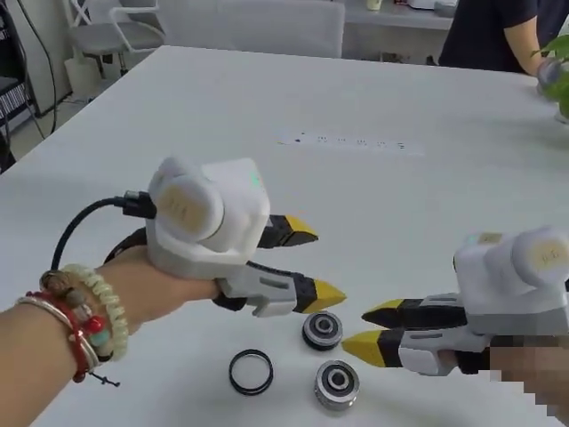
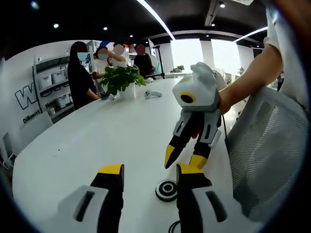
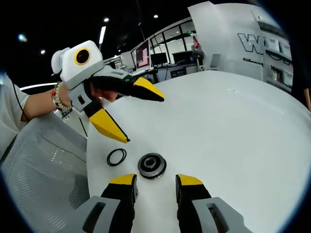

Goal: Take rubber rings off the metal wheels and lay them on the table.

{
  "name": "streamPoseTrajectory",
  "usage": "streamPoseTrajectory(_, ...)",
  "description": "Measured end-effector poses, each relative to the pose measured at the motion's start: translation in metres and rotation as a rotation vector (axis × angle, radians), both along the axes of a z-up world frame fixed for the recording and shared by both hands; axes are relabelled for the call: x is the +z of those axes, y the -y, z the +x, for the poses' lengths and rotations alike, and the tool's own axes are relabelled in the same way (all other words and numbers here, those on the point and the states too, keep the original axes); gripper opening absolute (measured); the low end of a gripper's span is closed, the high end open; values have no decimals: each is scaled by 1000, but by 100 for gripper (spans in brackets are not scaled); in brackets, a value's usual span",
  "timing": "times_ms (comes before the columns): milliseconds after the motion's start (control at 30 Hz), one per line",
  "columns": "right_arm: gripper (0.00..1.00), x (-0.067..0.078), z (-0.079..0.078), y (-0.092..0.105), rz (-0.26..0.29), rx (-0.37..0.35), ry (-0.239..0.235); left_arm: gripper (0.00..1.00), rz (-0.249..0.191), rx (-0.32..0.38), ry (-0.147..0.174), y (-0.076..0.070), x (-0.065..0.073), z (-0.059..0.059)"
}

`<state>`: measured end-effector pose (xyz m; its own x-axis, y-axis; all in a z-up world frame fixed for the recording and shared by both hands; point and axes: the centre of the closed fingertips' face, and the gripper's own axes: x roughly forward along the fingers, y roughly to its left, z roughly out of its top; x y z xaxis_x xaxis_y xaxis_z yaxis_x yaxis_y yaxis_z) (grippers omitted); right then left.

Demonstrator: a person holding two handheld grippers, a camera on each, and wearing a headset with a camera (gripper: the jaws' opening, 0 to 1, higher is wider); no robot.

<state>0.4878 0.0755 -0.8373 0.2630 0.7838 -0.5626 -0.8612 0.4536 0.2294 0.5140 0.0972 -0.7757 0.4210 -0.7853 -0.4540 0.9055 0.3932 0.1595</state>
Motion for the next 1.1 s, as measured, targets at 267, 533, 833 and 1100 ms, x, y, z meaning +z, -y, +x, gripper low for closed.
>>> streamPoseTrajectory(267, 30, -9, -1, -6, -26, 5, 22, 33, 64, -27, -23, 2, -24, -7)
streamPoseTrajectory(533, 29, -11, 2, -11, -35, 4, 38, 24, 114, -53, -59, 1, -48, -12)
streamPoseTrajectory(833, 27, -12, -1, -13, -45, 20, 39, 13, 103, -57, -100, 2, -57, -16)
streamPoseTrajectory(1100, 26, -12, -1, -16, -49, 27, 54, 7, 117, -69, -92, 5, -59, -19)
